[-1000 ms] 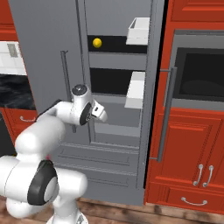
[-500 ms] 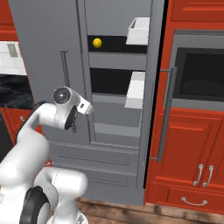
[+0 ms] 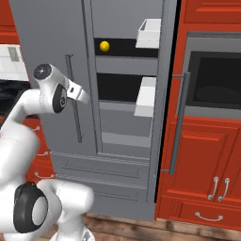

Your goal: Retrieve a lemon from the fridge and place it on the cutting board with the fish.

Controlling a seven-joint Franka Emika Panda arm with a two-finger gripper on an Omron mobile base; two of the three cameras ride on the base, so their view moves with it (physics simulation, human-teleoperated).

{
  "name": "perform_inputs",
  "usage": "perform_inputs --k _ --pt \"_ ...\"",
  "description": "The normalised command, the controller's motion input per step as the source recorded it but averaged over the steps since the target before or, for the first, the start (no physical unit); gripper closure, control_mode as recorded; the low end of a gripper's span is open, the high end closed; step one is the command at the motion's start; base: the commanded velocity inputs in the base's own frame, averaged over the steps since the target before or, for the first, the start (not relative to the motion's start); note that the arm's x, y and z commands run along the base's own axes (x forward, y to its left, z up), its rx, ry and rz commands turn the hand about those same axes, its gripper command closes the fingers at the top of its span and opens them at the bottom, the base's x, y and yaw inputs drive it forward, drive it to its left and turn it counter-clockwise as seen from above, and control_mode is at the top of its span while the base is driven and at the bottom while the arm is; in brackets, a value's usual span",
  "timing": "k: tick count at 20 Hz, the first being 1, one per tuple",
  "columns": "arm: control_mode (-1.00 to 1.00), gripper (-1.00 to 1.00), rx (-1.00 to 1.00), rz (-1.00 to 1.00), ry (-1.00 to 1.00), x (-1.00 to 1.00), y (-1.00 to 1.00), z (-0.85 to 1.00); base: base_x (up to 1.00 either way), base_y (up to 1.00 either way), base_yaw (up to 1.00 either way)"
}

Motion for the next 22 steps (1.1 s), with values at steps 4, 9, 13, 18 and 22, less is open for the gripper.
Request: perform_inputs --k 4,9,13,18,22 --pt "-1.00 -1.00 -0.04 -0.02 0.03 0.00 0.05 -0.04 0.00 0.00 0.00" --pt "-1.00 -1.00 -0.05 0.03 0.02 0.42 0.00 -0.01 0.00 0.00 0.00" --pt "-1.00 -1.00 -0.02 0.13 0.00 0.58 0.14 0.00 0.00 0.00 0.00" --pt "-1.00 -1.00 -0.03 0.11 0.00 0.63 0.23 0.00 0.00 0.00 0.00" --pt "-1.00 -1.00 -0.08 0.00 0.00 0.42 0.42 0.00 0.00 0.00 0.00"
